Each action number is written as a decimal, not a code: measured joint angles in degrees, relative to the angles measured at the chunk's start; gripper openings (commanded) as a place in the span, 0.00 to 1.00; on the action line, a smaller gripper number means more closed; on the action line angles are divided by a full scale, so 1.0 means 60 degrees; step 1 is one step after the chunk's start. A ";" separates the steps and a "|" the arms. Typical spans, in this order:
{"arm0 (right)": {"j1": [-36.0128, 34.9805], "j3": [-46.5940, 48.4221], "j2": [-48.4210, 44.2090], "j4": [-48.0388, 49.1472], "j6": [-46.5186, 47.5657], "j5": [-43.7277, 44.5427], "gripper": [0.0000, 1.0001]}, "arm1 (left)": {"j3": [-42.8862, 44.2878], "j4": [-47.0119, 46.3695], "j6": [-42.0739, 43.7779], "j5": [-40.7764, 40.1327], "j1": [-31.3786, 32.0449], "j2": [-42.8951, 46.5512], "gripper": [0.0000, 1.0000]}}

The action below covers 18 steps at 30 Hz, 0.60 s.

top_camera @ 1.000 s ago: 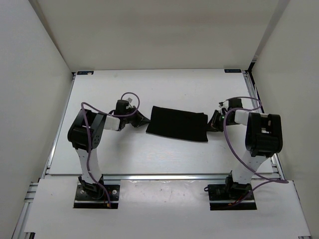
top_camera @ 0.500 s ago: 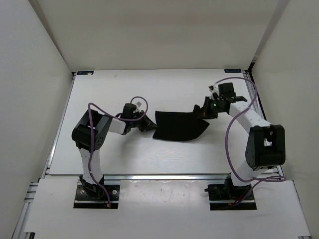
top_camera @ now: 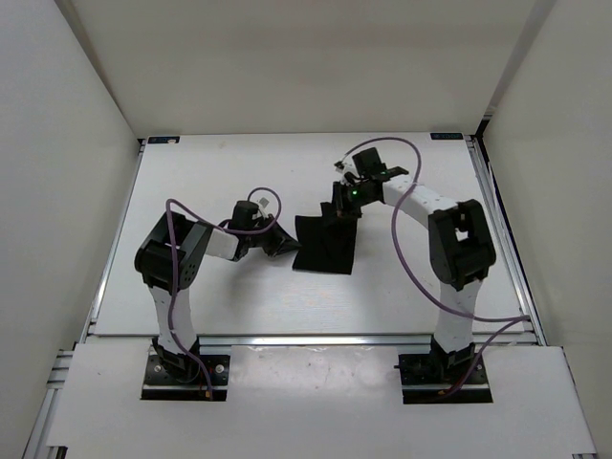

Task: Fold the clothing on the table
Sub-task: Fold the skirt

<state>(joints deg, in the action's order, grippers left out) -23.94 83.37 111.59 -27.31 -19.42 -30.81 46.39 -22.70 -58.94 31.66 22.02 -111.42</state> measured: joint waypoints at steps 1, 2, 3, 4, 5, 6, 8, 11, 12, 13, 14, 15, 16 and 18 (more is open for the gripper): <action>-0.0168 0.0160 0.0244 -0.0022 0.0011 -0.0007 0.00 | -0.0051 0.0007 0.0011 0.0018 -0.0029 0.0040 0.00; -0.0291 0.0310 0.0444 -0.0091 0.0022 -0.0018 0.00 | -0.0109 0.0011 0.0015 0.0044 -0.0069 0.0080 0.00; -0.0430 0.0492 0.0630 -0.0208 0.0029 -0.0047 0.00 | -0.0175 0.0011 0.0011 0.0066 -0.0120 0.0117 0.00; -0.0550 0.0659 0.0769 -0.0262 0.0036 -0.0073 0.00 | -0.0219 0.0015 0.0015 0.0087 -0.0168 0.0149 0.00; -0.0641 0.0783 0.0860 -0.0317 0.0055 -0.0087 0.01 | -0.0270 0.0015 0.0022 0.0098 -0.0211 0.0189 0.00; -0.0732 0.0896 0.0914 -0.0382 0.0062 -0.0113 0.00 | -0.0324 0.0029 0.0036 0.0102 -0.0251 0.0237 0.00; -0.0845 0.1038 0.0929 -0.0492 0.0066 -0.0160 0.00 | -0.0386 0.0055 0.0073 0.0113 -0.0346 0.0291 0.00; -0.0965 0.1162 0.0929 -0.0561 0.0084 -0.0186 0.00 | -0.0466 0.0076 0.0109 0.0120 -0.0426 0.0372 0.00; -0.0991 0.1162 0.0929 -0.0594 0.0095 -0.0186 0.00 | -0.0492 0.0095 0.0127 0.0120 -0.0452 0.0397 0.00; -0.1038 0.1162 0.0929 -0.0656 0.0102 -0.0186 0.00 | -0.0517 0.0098 0.0146 0.0120 -0.0481 0.0412 0.00; -0.1056 0.1162 0.0929 -0.0714 0.0106 -0.0182 0.00 | -0.0546 0.0095 0.0153 0.0120 -0.0503 0.0430 0.00; -0.1082 0.1158 0.0929 -0.0736 0.0106 -0.0182 0.00 | -0.0568 0.0098 0.0164 0.0124 -0.0514 0.0452 0.00; -0.1111 0.1158 0.0925 -0.0747 0.0109 -0.0186 0.00 | -0.0601 0.0102 0.0182 0.0120 -0.0525 0.0484 0.00; -0.1188 0.1158 0.0925 -0.0769 0.0113 -0.0189 0.00 | -0.0656 0.0109 0.0208 0.0120 -0.0528 0.0535 0.00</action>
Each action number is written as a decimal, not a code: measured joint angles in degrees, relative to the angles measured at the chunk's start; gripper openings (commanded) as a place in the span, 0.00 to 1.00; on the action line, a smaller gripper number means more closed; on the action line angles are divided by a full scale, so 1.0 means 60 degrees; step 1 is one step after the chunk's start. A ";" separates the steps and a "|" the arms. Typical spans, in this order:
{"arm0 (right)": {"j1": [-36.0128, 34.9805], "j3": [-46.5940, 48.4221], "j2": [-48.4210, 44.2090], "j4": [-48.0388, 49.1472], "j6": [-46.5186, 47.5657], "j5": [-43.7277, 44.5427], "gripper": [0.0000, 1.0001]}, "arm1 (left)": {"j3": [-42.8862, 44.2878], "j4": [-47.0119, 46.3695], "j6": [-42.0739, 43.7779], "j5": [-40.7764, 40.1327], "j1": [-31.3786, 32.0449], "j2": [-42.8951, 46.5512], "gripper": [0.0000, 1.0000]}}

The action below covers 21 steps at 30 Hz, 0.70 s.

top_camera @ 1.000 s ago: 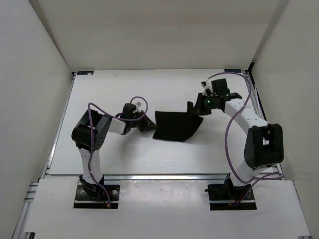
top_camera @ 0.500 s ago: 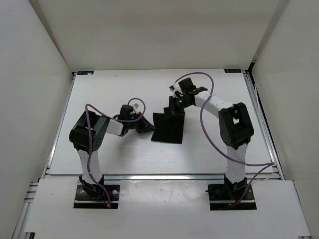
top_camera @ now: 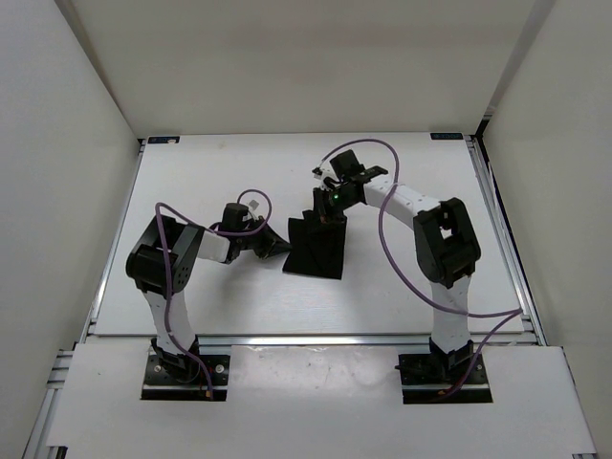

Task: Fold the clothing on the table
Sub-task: Fold the skirt

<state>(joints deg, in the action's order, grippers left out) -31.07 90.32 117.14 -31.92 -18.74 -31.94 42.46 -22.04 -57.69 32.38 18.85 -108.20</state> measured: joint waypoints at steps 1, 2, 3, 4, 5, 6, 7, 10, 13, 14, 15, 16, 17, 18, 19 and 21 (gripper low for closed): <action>-0.0036 0.0000 0.0000 -0.0026 0.0000 0.0000 0.00 | -0.0015 0.0004 0.0011 0.0000 0.0000 0.0011 0.00; -0.0091 0.0000 0.0000 -0.0036 0.0000 0.0000 0.00 | -0.0022 0.0011 0.0015 0.0000 0.0000 0.0018 0.00; -0.0142 0.0004 0.0000 -0.0051 0.0011 0.0000 0.00 | -0.0033 0.0011 0.0040 0.0000 0.0000 0.0033 0.00; -0.0208 0.0004 0.0000 -0.0087 0.0022 -0.0007 0.00 | -0.0044 0.0022 0.0047 -0.0004 0.0000 0.0044 0.00; -0.0266 0.0004 0.0000 -0.0124 0.0025 -0.0029 0.00 | -0.0058 0.0022 0.0047 0.0000 -0.0004 0.0051 0.00; -0.0328 0.0004 0.0000 -0.0149 0.0025 -0.0036 0.00 | -0.0073 0.0018 0.0044 0.0000 -0.0007 0.0058 0.00; -0.0372 0.0004 0.0000 -0.0168 0.0022 -0.0036 0.01 | -0.0080 0.0022 0.0040 0.0000 -0.0007 0.0066 0.00; -0.0488 0.0004 0.0000 -0.0189 0.0022 -0.0109 0.00 | -0.0095 0.0029 0.0044 -0.0004 -0.0007 0.0098 0.00; -0.0579 0.0007 0.0000 -0.0197 0.0022 -0.0200 0.00 | -0.0164 0.0062 0.0051 -0.0025 -0.0022 0.0171 0.00; -0.0594 0.0015 0.0000 -0.0204 0.0022 -0.0215 0.06 | -0.0186 0.0066 0.0044 -0.0033 -0.0047 0.0186 0.00; -0.0605 0.0055 0.0004 -0.0237 0.0007 -0.0222 0.13 | -0.0211 0.0062 0.0040 -0.0033 -0.0051 0.0200 0.00; -0.0605 0.0102 0.0015 -0.0255 -0.0018 -0.0259 0.25 | -0.0229 0.0062 0.0036 -0.0033 -0.0051 0.0215 0.00; -0.0594 0.0178 0.0047 -0.0273 -0.0066 -0.0372 0.32 | -0.0251 0.0066 0.0040 -0.0033 -0.0051 0.0237 0.00; -0.0576 0.0251 0.0095 -0.0237 -0.0127 -0.0517 0.39 | -0.0266 0.0073 0.0040 -0.0040 -0.0051 0.0259 0.00; -0.0546 0.0299 0.0149 -0.0127 -0.0175 -0.0750 0.51 | -0.0266 0.0095 0.0040 -0.0044 -0.0051 0.0270 0.00; -0.0455 0.0310 0.0277 0.0204 -0.0408 -0.1362 0.55 | -0.0270 0.0138 0.0044 -0.0058 -0.0055 0.0299 0.00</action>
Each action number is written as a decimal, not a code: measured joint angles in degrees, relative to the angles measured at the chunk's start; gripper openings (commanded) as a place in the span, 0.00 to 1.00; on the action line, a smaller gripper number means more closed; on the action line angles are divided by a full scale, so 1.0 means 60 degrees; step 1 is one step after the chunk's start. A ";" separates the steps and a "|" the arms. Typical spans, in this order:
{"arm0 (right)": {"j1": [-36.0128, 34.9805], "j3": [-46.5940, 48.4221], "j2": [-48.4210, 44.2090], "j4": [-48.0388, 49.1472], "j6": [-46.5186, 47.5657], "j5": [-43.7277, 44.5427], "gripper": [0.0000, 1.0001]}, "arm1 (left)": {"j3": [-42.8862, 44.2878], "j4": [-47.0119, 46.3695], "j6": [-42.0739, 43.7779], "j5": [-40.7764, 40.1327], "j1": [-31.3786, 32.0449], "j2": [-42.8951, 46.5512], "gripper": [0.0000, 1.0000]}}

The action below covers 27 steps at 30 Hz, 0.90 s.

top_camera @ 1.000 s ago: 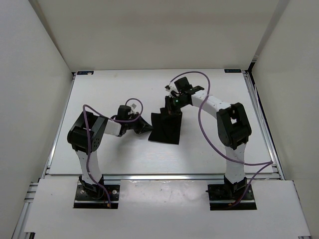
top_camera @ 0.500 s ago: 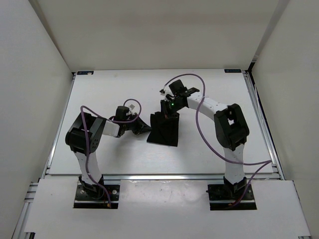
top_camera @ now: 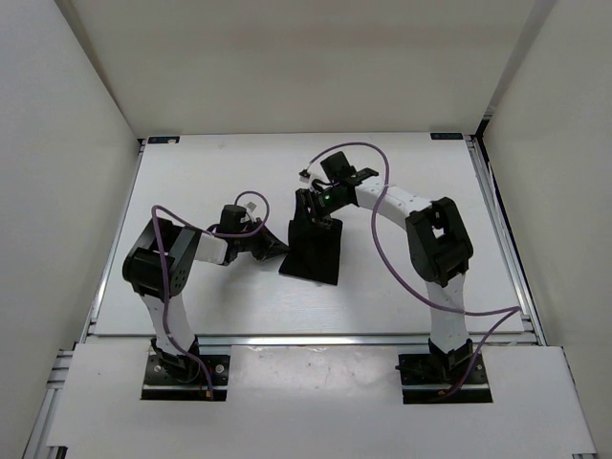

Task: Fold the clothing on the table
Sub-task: Fold the skirt

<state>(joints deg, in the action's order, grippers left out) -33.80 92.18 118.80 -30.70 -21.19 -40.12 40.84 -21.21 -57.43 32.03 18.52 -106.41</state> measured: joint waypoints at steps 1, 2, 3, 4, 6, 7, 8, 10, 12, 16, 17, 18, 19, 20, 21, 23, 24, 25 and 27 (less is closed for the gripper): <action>0.0069 -0.0007 0.0069 0.0211 -0.0142 -0.0350 0.56 | 0.0000 0.0033 0.0004 -0.0011 -0.0044 0.0015 0.00; 0.0135 -0.0018 0.0113 0.0433 -0.0259 -0.0681 0.56 | -0.0007 0.0055 0.0015 -0.0011 -0.0076 0.0033 0.00; 0.0211 -0.0055 0.0127 0.0718 -0.0437 -0.1049 0.54 | -0.0022 0.0098 0.0033 -0.0011 -0.0131 0.0062 0.00; 0.0299 -0.0109 0.0127 0.1067 -0.0637 -0.1417 0.51 | -0.0044 0.0146 0.0066 -0.0015 -0.0219 0.0106 0.00; 0.0470 -0.0295 0.0033 0.1829 -0.0994 -0.2051 0.45 | -0.0106 0.0302 0.0135 -0.0025 -0.0528 0.0255 0.00; 0.0565 -0.0466 -0.0073 0.2164 -0.1166 -0.2248 0.40 | -0.0120 0.0426 0.0200 -0.0022 -0.0772 0.0379 0.00; 0.0648 -0.0659 -0.0237 0.2382 -0.1293 -0.2364 0.38 | -0.0127 0.0572 0.0255 -0.0029 -0.1027 0.0521 0.00; 0.0852 -0.1071 -0.0718 0.2623 -0.1497 -0.2477 0.19 | -0.0135 0.0809 0.0379 -0.0058 -0.1621 0.0918 0.00; 0.1067 -0.1330 -0.1304 0.2499 -0.1494 -0.2302 0.05 | -0.0120 0.1053 0.0433 -0.0025 -0.2211 0.1501 0.00; 0.1388 -0.1351 -0.2335 0.1676 -0.1031 -0.1009 0.00 | 0.0688 0.1402 0.0415 0.0357 -0.2419 0.2328 0.00; 0.1464 -0.1443 -0.2612 0.1472 -0.0911 -0.0510 0.00 | 0.1129 0.1388 0.0393 0.0503 -0.2153 0.2339 0.00; 0.1523 -0.1559 -0.2801 0.1348 -0.0852 -0.0182 0.00 | 0.1472 0.1311 0.0375 0.0616 -0.1832 0.2317 0.00; 0.1581 -0.1840 -0.3089 0.1275 -0.0790 0.0255 0.00 | 0.1821 0.1308 0.0357 0.0725 -0.1457 0.2299 0.00; 0.1661 -0.2153 -0.3370 0.1169 -0.0769 0.0605 0.00 | 0.2160 0.1231 0.0361 0.0820 -0.0973 0.2229 0.00; 0.1774 -0.2484 -0.3632 0.1056 -0.0739 0.0889 0.00 | 0.2473 0.1173 0.0364 0.0882 -0.0459 0.2142 0.00; 0.2087 -0.3075 -0.4073 0.0907 -0.0714 0.1297 0.00 | 0.2863 0.1013 0.0390 0.0962 0.0386 0.1843 0.00; 0.2284 -0.3377 -0.4291 0.0856 -0.0718 0.1446 0.00 | 0.2969 0.0954 0.0423 0.0994 0.0812 0.1628 0.00; 0.2466 -0.3625 -0.4484 0.0787 -0.0725 0.1566 0.00 | 0.2998 0.0911 0.0441 0.1024 0.1147 0.1362 0.00; 0.2776 -0.3974 -0.4794 0.0776 -0.0721 0.1759 0.00 | 0.2998 0.0940 0.0499 0.1038 0.1497 0.0780 0.00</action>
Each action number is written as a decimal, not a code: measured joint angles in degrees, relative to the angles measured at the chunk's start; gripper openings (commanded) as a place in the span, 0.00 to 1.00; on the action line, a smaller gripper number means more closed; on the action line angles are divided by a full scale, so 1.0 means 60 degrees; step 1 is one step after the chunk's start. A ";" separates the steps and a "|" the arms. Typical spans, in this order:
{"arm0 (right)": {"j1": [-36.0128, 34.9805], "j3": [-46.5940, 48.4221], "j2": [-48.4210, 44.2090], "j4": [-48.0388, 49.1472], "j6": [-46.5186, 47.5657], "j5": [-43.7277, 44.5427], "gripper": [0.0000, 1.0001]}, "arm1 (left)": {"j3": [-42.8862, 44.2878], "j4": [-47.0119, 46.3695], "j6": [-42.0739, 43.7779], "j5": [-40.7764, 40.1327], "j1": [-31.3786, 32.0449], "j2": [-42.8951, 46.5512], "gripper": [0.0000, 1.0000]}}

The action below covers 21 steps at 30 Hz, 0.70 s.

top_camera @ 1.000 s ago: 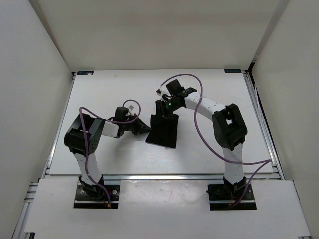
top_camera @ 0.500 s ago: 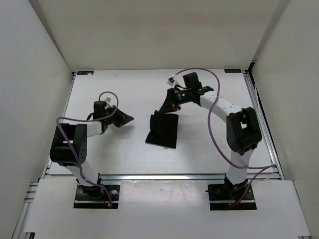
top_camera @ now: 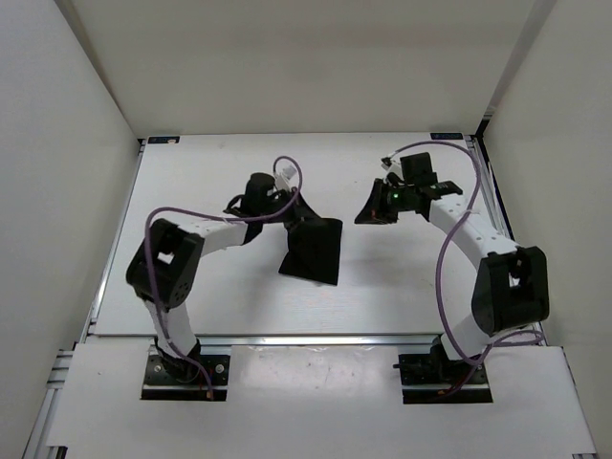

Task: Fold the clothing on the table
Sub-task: Fold the skirt

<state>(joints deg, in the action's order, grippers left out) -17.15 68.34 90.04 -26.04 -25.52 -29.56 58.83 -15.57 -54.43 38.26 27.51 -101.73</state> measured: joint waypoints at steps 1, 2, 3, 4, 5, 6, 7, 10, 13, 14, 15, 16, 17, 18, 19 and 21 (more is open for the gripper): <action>0.0106 -0.0164 -0.0175 -0.0007 0.0000 0.0095 0.00 | 0.0000 0.0011 0.0036 0.0026 0.0080 -0.0386 0.00; 0.0138 -0.0299 -0.0328 -0.0007 0.0000 0.0171 0.00 | -0.0011 0.0040 0.0069 0.0044 0.0109 -0.0780 0.00; 0.0142 -0.0430 -0.0492 0.0000 0.0000 0.0233 0.00 | -0.0036 0.0113 0.0109 0.0058 0.0106 -0.1158 0.00; 0.0127 -0.0525 -0.0634 -0.0011 -0.0004 0.0266 0.00 | -0.0069 0.0244 0.0175 0.0055 0.0084 -0.1435 0.00; 0.0106 -0.0619 -0.0765 0.0007 -0.0004 0.0295 0.00 | -0.0146 0.0382 0.0255 0.0055 0.0051 -0.1632 0.00; 0.0080 -0.0699 -0.0871 0.0033 -0.0018 0.0295 0.00 | -0.0284 0.0572 0.0357 0.0051 -0.0004 -0.1741 0.00; 0.0058 -0.0787 -0.0962 0.0062 -0.0040 0.0299 0.00 | -0.0463 0.0754 0.0455 0.0040 -0.0076 -0.1734 0.00; 0.0007 -0.0998 -0.1060 0.0131 -0.0149 0.0266 0.00 | -0.1260 0.1246 0.0820 -0.0051 -0.0495 -0.1049 0.00; -0.0080 -0.1064 -0.0962 0.0164 -0.0193 0.0204 0.00 | -0.2095 0.1723 0.1155 -0.0186 -0.1224 0.0342 0.00; -0.0120 -0.1049 -0.0874 0.0193 -0.0182 0.0171 0.00 | -0.2339 0.1829 0.1220 -0.0237 -0.1472 0.0849 0.00; -0.0182 -0.1002 -0.0736 0.0204 -0.0178 0.0131 0.00 | -0.2565 0.1832 0.1282 -0.0259 -0.1687 0.1308 0.00; -0.0259 -0.0907 -0.0514 0.0189 -0.0171 0.0080 0.00 | -0.2790 0.1832 0.1330 -0.0291 -0.1843 0.1719 0.00; -0.0339 -0.0750 -0.0204 0.0168 -0.0160 0.0000 0.00 | -0.3013 0.1792 0.1355 -0.0302 -0.1909 0.2065 0.00; -0.0412 -0.0554 0.0127 0.0135 -0.0142 -0.0058 0.00 | -0.3249 0.1756 0.1366 -0.0299 -0.1923 0.2346 0.00; -0.0499 -0.0288 0.0539 0.0069 -0.0120 -0.0135 0.00 | -0.3534 0.1705 0.1351 -0.0291 -0.1887 0.2575 0.00; -0.0710 0.0375 0.1355 -0.0073 -0.0051 -0.0248 0.00 | -0.4051 0.1650 0.1304 -0.0277 -0.1770 0.2761 0.00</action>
<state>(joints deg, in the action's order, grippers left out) -21.41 70.59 98.17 -26.48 -25.82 -31.05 34.52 -5.67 -46.61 36.60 16.88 -85.17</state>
